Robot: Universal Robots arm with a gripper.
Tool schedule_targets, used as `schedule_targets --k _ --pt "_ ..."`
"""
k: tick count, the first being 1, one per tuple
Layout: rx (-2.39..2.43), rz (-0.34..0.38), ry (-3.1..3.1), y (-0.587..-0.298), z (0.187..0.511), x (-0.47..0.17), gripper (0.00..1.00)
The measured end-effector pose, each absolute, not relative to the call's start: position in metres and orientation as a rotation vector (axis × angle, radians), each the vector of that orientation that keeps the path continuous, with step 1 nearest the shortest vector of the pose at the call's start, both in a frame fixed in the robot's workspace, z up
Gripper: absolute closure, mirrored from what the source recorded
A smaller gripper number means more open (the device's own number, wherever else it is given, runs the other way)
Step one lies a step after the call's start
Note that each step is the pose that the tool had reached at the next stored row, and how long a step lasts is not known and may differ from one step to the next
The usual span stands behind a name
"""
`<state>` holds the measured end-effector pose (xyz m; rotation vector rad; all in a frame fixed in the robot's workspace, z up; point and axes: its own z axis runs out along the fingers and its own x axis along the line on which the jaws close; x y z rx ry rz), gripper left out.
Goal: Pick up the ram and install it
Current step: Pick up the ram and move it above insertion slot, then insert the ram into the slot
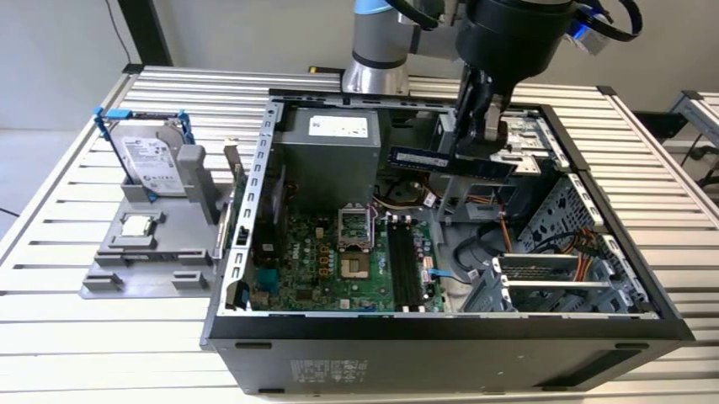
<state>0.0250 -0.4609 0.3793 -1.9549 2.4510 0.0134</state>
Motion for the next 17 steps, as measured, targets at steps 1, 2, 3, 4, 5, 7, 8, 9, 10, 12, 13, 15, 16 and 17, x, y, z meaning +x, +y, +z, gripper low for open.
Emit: schedule_targets --k 1,2,3,4,5,7,8,9,10,12,13,15,16,17 --pt "-1.934 0.013 2.468 -0.4609 0.3793 0.025 1.0" --pt "-1.913 0.013 2.484 -0.4609 0.3793 0.025 1.0" --pt "-1.892 0.013 2.5 -0.4609 0.3793 0.025 1.0" --pt "-1.871 0.013 2.515 -0.4609 0.3792 0.025 1.0" --pt "-1.849 0.013 2.531 -0.4609 0.3793 0.025 1.0" --pt "-1.807 0.013 2.561 -0.4609 0.3793 0.025 1.0" --pt "-1.788 0.013 2.575 -0.4609 0.3793 0.025 1.0" --pt "-1.77 0.013 2.587 -0.4609 0.3793 0.025 1.0" --pt "-1.751 0.013 2.599 -0.4609 0.3793 0.025 1.0" --pt "-1.711 0.012 2.626 -0.4609 0.3793 0.025 1.0" --pt "-1.692 0.012 2.639 -0.4609 0.3793 0.025 1.0" --pt "-1.656 0.012 2.661 -0.4609 0.3793 0.025 1.0" --pt "-1.64 0.012 2.671 -0.4609 0.3793 0.025 1.0" --pt "-1.623 0.012 2.681 -0.4609 0.3793 0.025 1.0"
